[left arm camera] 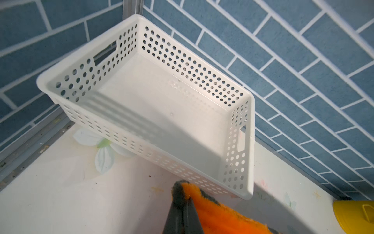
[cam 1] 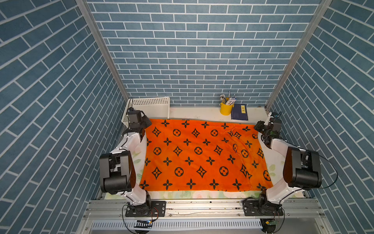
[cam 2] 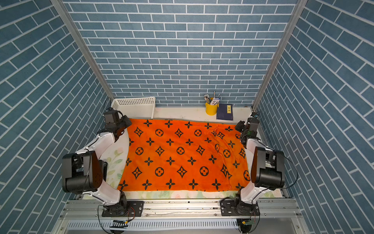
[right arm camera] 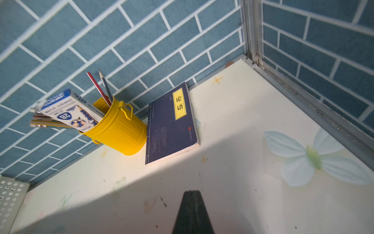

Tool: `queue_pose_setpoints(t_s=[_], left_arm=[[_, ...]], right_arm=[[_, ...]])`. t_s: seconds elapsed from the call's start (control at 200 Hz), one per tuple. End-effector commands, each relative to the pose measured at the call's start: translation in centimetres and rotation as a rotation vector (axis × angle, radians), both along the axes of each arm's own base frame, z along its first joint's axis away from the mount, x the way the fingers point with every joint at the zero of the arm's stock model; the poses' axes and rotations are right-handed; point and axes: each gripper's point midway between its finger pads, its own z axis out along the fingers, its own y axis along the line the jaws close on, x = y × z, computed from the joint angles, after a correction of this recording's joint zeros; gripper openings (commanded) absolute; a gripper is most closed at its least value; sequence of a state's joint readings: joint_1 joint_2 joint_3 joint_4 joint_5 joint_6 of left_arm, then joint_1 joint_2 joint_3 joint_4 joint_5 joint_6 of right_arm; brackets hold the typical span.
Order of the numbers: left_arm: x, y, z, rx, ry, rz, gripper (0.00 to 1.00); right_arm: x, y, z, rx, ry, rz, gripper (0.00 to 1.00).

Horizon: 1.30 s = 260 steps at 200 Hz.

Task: Roll up the pillowcase
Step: Fold the pillowcase at the center of the board.

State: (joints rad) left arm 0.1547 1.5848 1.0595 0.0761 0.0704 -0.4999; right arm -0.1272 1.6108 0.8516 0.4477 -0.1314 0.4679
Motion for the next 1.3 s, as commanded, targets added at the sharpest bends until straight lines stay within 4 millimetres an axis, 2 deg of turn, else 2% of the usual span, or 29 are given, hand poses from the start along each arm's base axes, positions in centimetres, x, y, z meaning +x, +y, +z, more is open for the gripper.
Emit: queue_pose_setpoints(t_s=[0.0, 0.085, 0.245, 0.435, 0.73, 0.885, 1.075, 1.295], left_arm=[[0.2, 0.7, 3.9, 0.016, -0.114, -0.016, 0.00], [0.0, 0.3, 4.5, 0.002, -0.137, -0.031, 0.00], [-1.4, -0.1, 3.8, -0.021, -0.134, -0.029, 0.00], [-4.0, -0.5, 2.7, -0.042, -0.129, -0.017, 0.00], [-7.6, 0.0, 2.0, -0.028, -0.117, 0.055, 0.00], [-9.9, 1.1, 0.8, -0.025, -0.086, 0.150, 0.00], [-12.8, 2.7, -0.3, -0.023, -0.049, 0.288, 0.00], [-16.0, 3.5, -1.5, -0.047, -0.012, 0.398, 0.00]], right_arm=[[-0.5, -0.5, 2.6, -0.005, -0.105, -0.033, 0.00], [-0.9, -0.4, 2.8, -0.005, -0.119, -0.031, 0.00], [-2.2, -0.3, 3.2, 0.000, -0.129, -0.035, 0.00], [-5.1, -0.4, 3.7, 0.011, -0.146, -0.068, 0.00], [-10.3, -3.4, 5.4, -0.025, -0.157, -0.252, 0.00], [-12.8, -4.8, 4.1, -0.045, -0.107, -0.329, 0.00], [-14.8, -6.0, 2.8, -0.049, -0.048, -0.393, 0.00], [-17.3, -6.7, 1.6, -0.023, 0.019, -0.476, 0.00]])
